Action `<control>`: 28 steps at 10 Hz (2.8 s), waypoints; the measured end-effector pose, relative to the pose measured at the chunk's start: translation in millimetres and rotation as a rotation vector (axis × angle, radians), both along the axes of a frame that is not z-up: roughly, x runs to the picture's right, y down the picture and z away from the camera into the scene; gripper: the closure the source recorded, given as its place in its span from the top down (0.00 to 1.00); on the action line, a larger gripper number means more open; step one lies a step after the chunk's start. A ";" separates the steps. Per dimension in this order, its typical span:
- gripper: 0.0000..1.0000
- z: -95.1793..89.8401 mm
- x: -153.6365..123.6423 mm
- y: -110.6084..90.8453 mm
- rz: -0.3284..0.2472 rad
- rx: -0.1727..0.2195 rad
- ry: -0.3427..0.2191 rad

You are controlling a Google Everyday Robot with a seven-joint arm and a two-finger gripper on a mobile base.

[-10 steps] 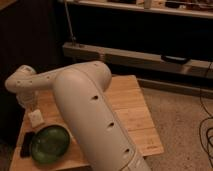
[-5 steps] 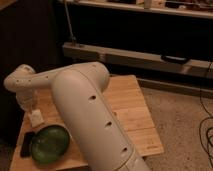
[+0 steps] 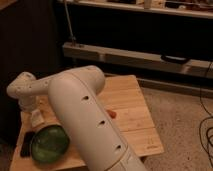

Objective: Place the white sponge in the ceramic cup

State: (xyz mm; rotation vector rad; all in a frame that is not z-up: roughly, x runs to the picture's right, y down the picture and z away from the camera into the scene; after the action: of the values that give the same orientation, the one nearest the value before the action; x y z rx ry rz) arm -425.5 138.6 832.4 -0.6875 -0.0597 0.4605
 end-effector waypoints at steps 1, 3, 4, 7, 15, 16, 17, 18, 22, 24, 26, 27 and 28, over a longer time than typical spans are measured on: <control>0.80 1.2 -0.3 5.1 -0.005 -0.004 0.003; 0.80 5.3 -2.1 13.8 -0.014 -0.007 0.007; 0.80 6.0 -5.0 16.7 -0.016 -0.010 0.005; 0.80 10.2 -12.2 18.7 -0.005 -0.040 0.002; 0.80 31.9 -16.8 14.1 0.037 -0.062 0.062; 0.80 35.4 -14.2 13.7 0.042 -0.064 0.071; 0.80 37.4 -12.4 14.0 0.045 -0.066 0.078; 0.80 39.6 -11.0 14.3 0.048 -0.067 0.083; 0.53 45.2 -8.0 17.9 0.056 -0.085 0.082; 0.35 46.7 -6.9 18.0 0.060 -0.092 0.080; 0.13 45.8 -2.7 14.4 0.058 -0.090 0.084; 0.06 45.5 -2.0 14.1 0.058 -0.091 0.087; 0.01 44.5 -2.1 14.2 0.058 -0.092 0.088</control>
State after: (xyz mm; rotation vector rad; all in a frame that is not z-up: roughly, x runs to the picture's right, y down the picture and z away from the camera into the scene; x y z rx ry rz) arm -427.6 152.8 876.9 -0.7566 0.0246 0.5509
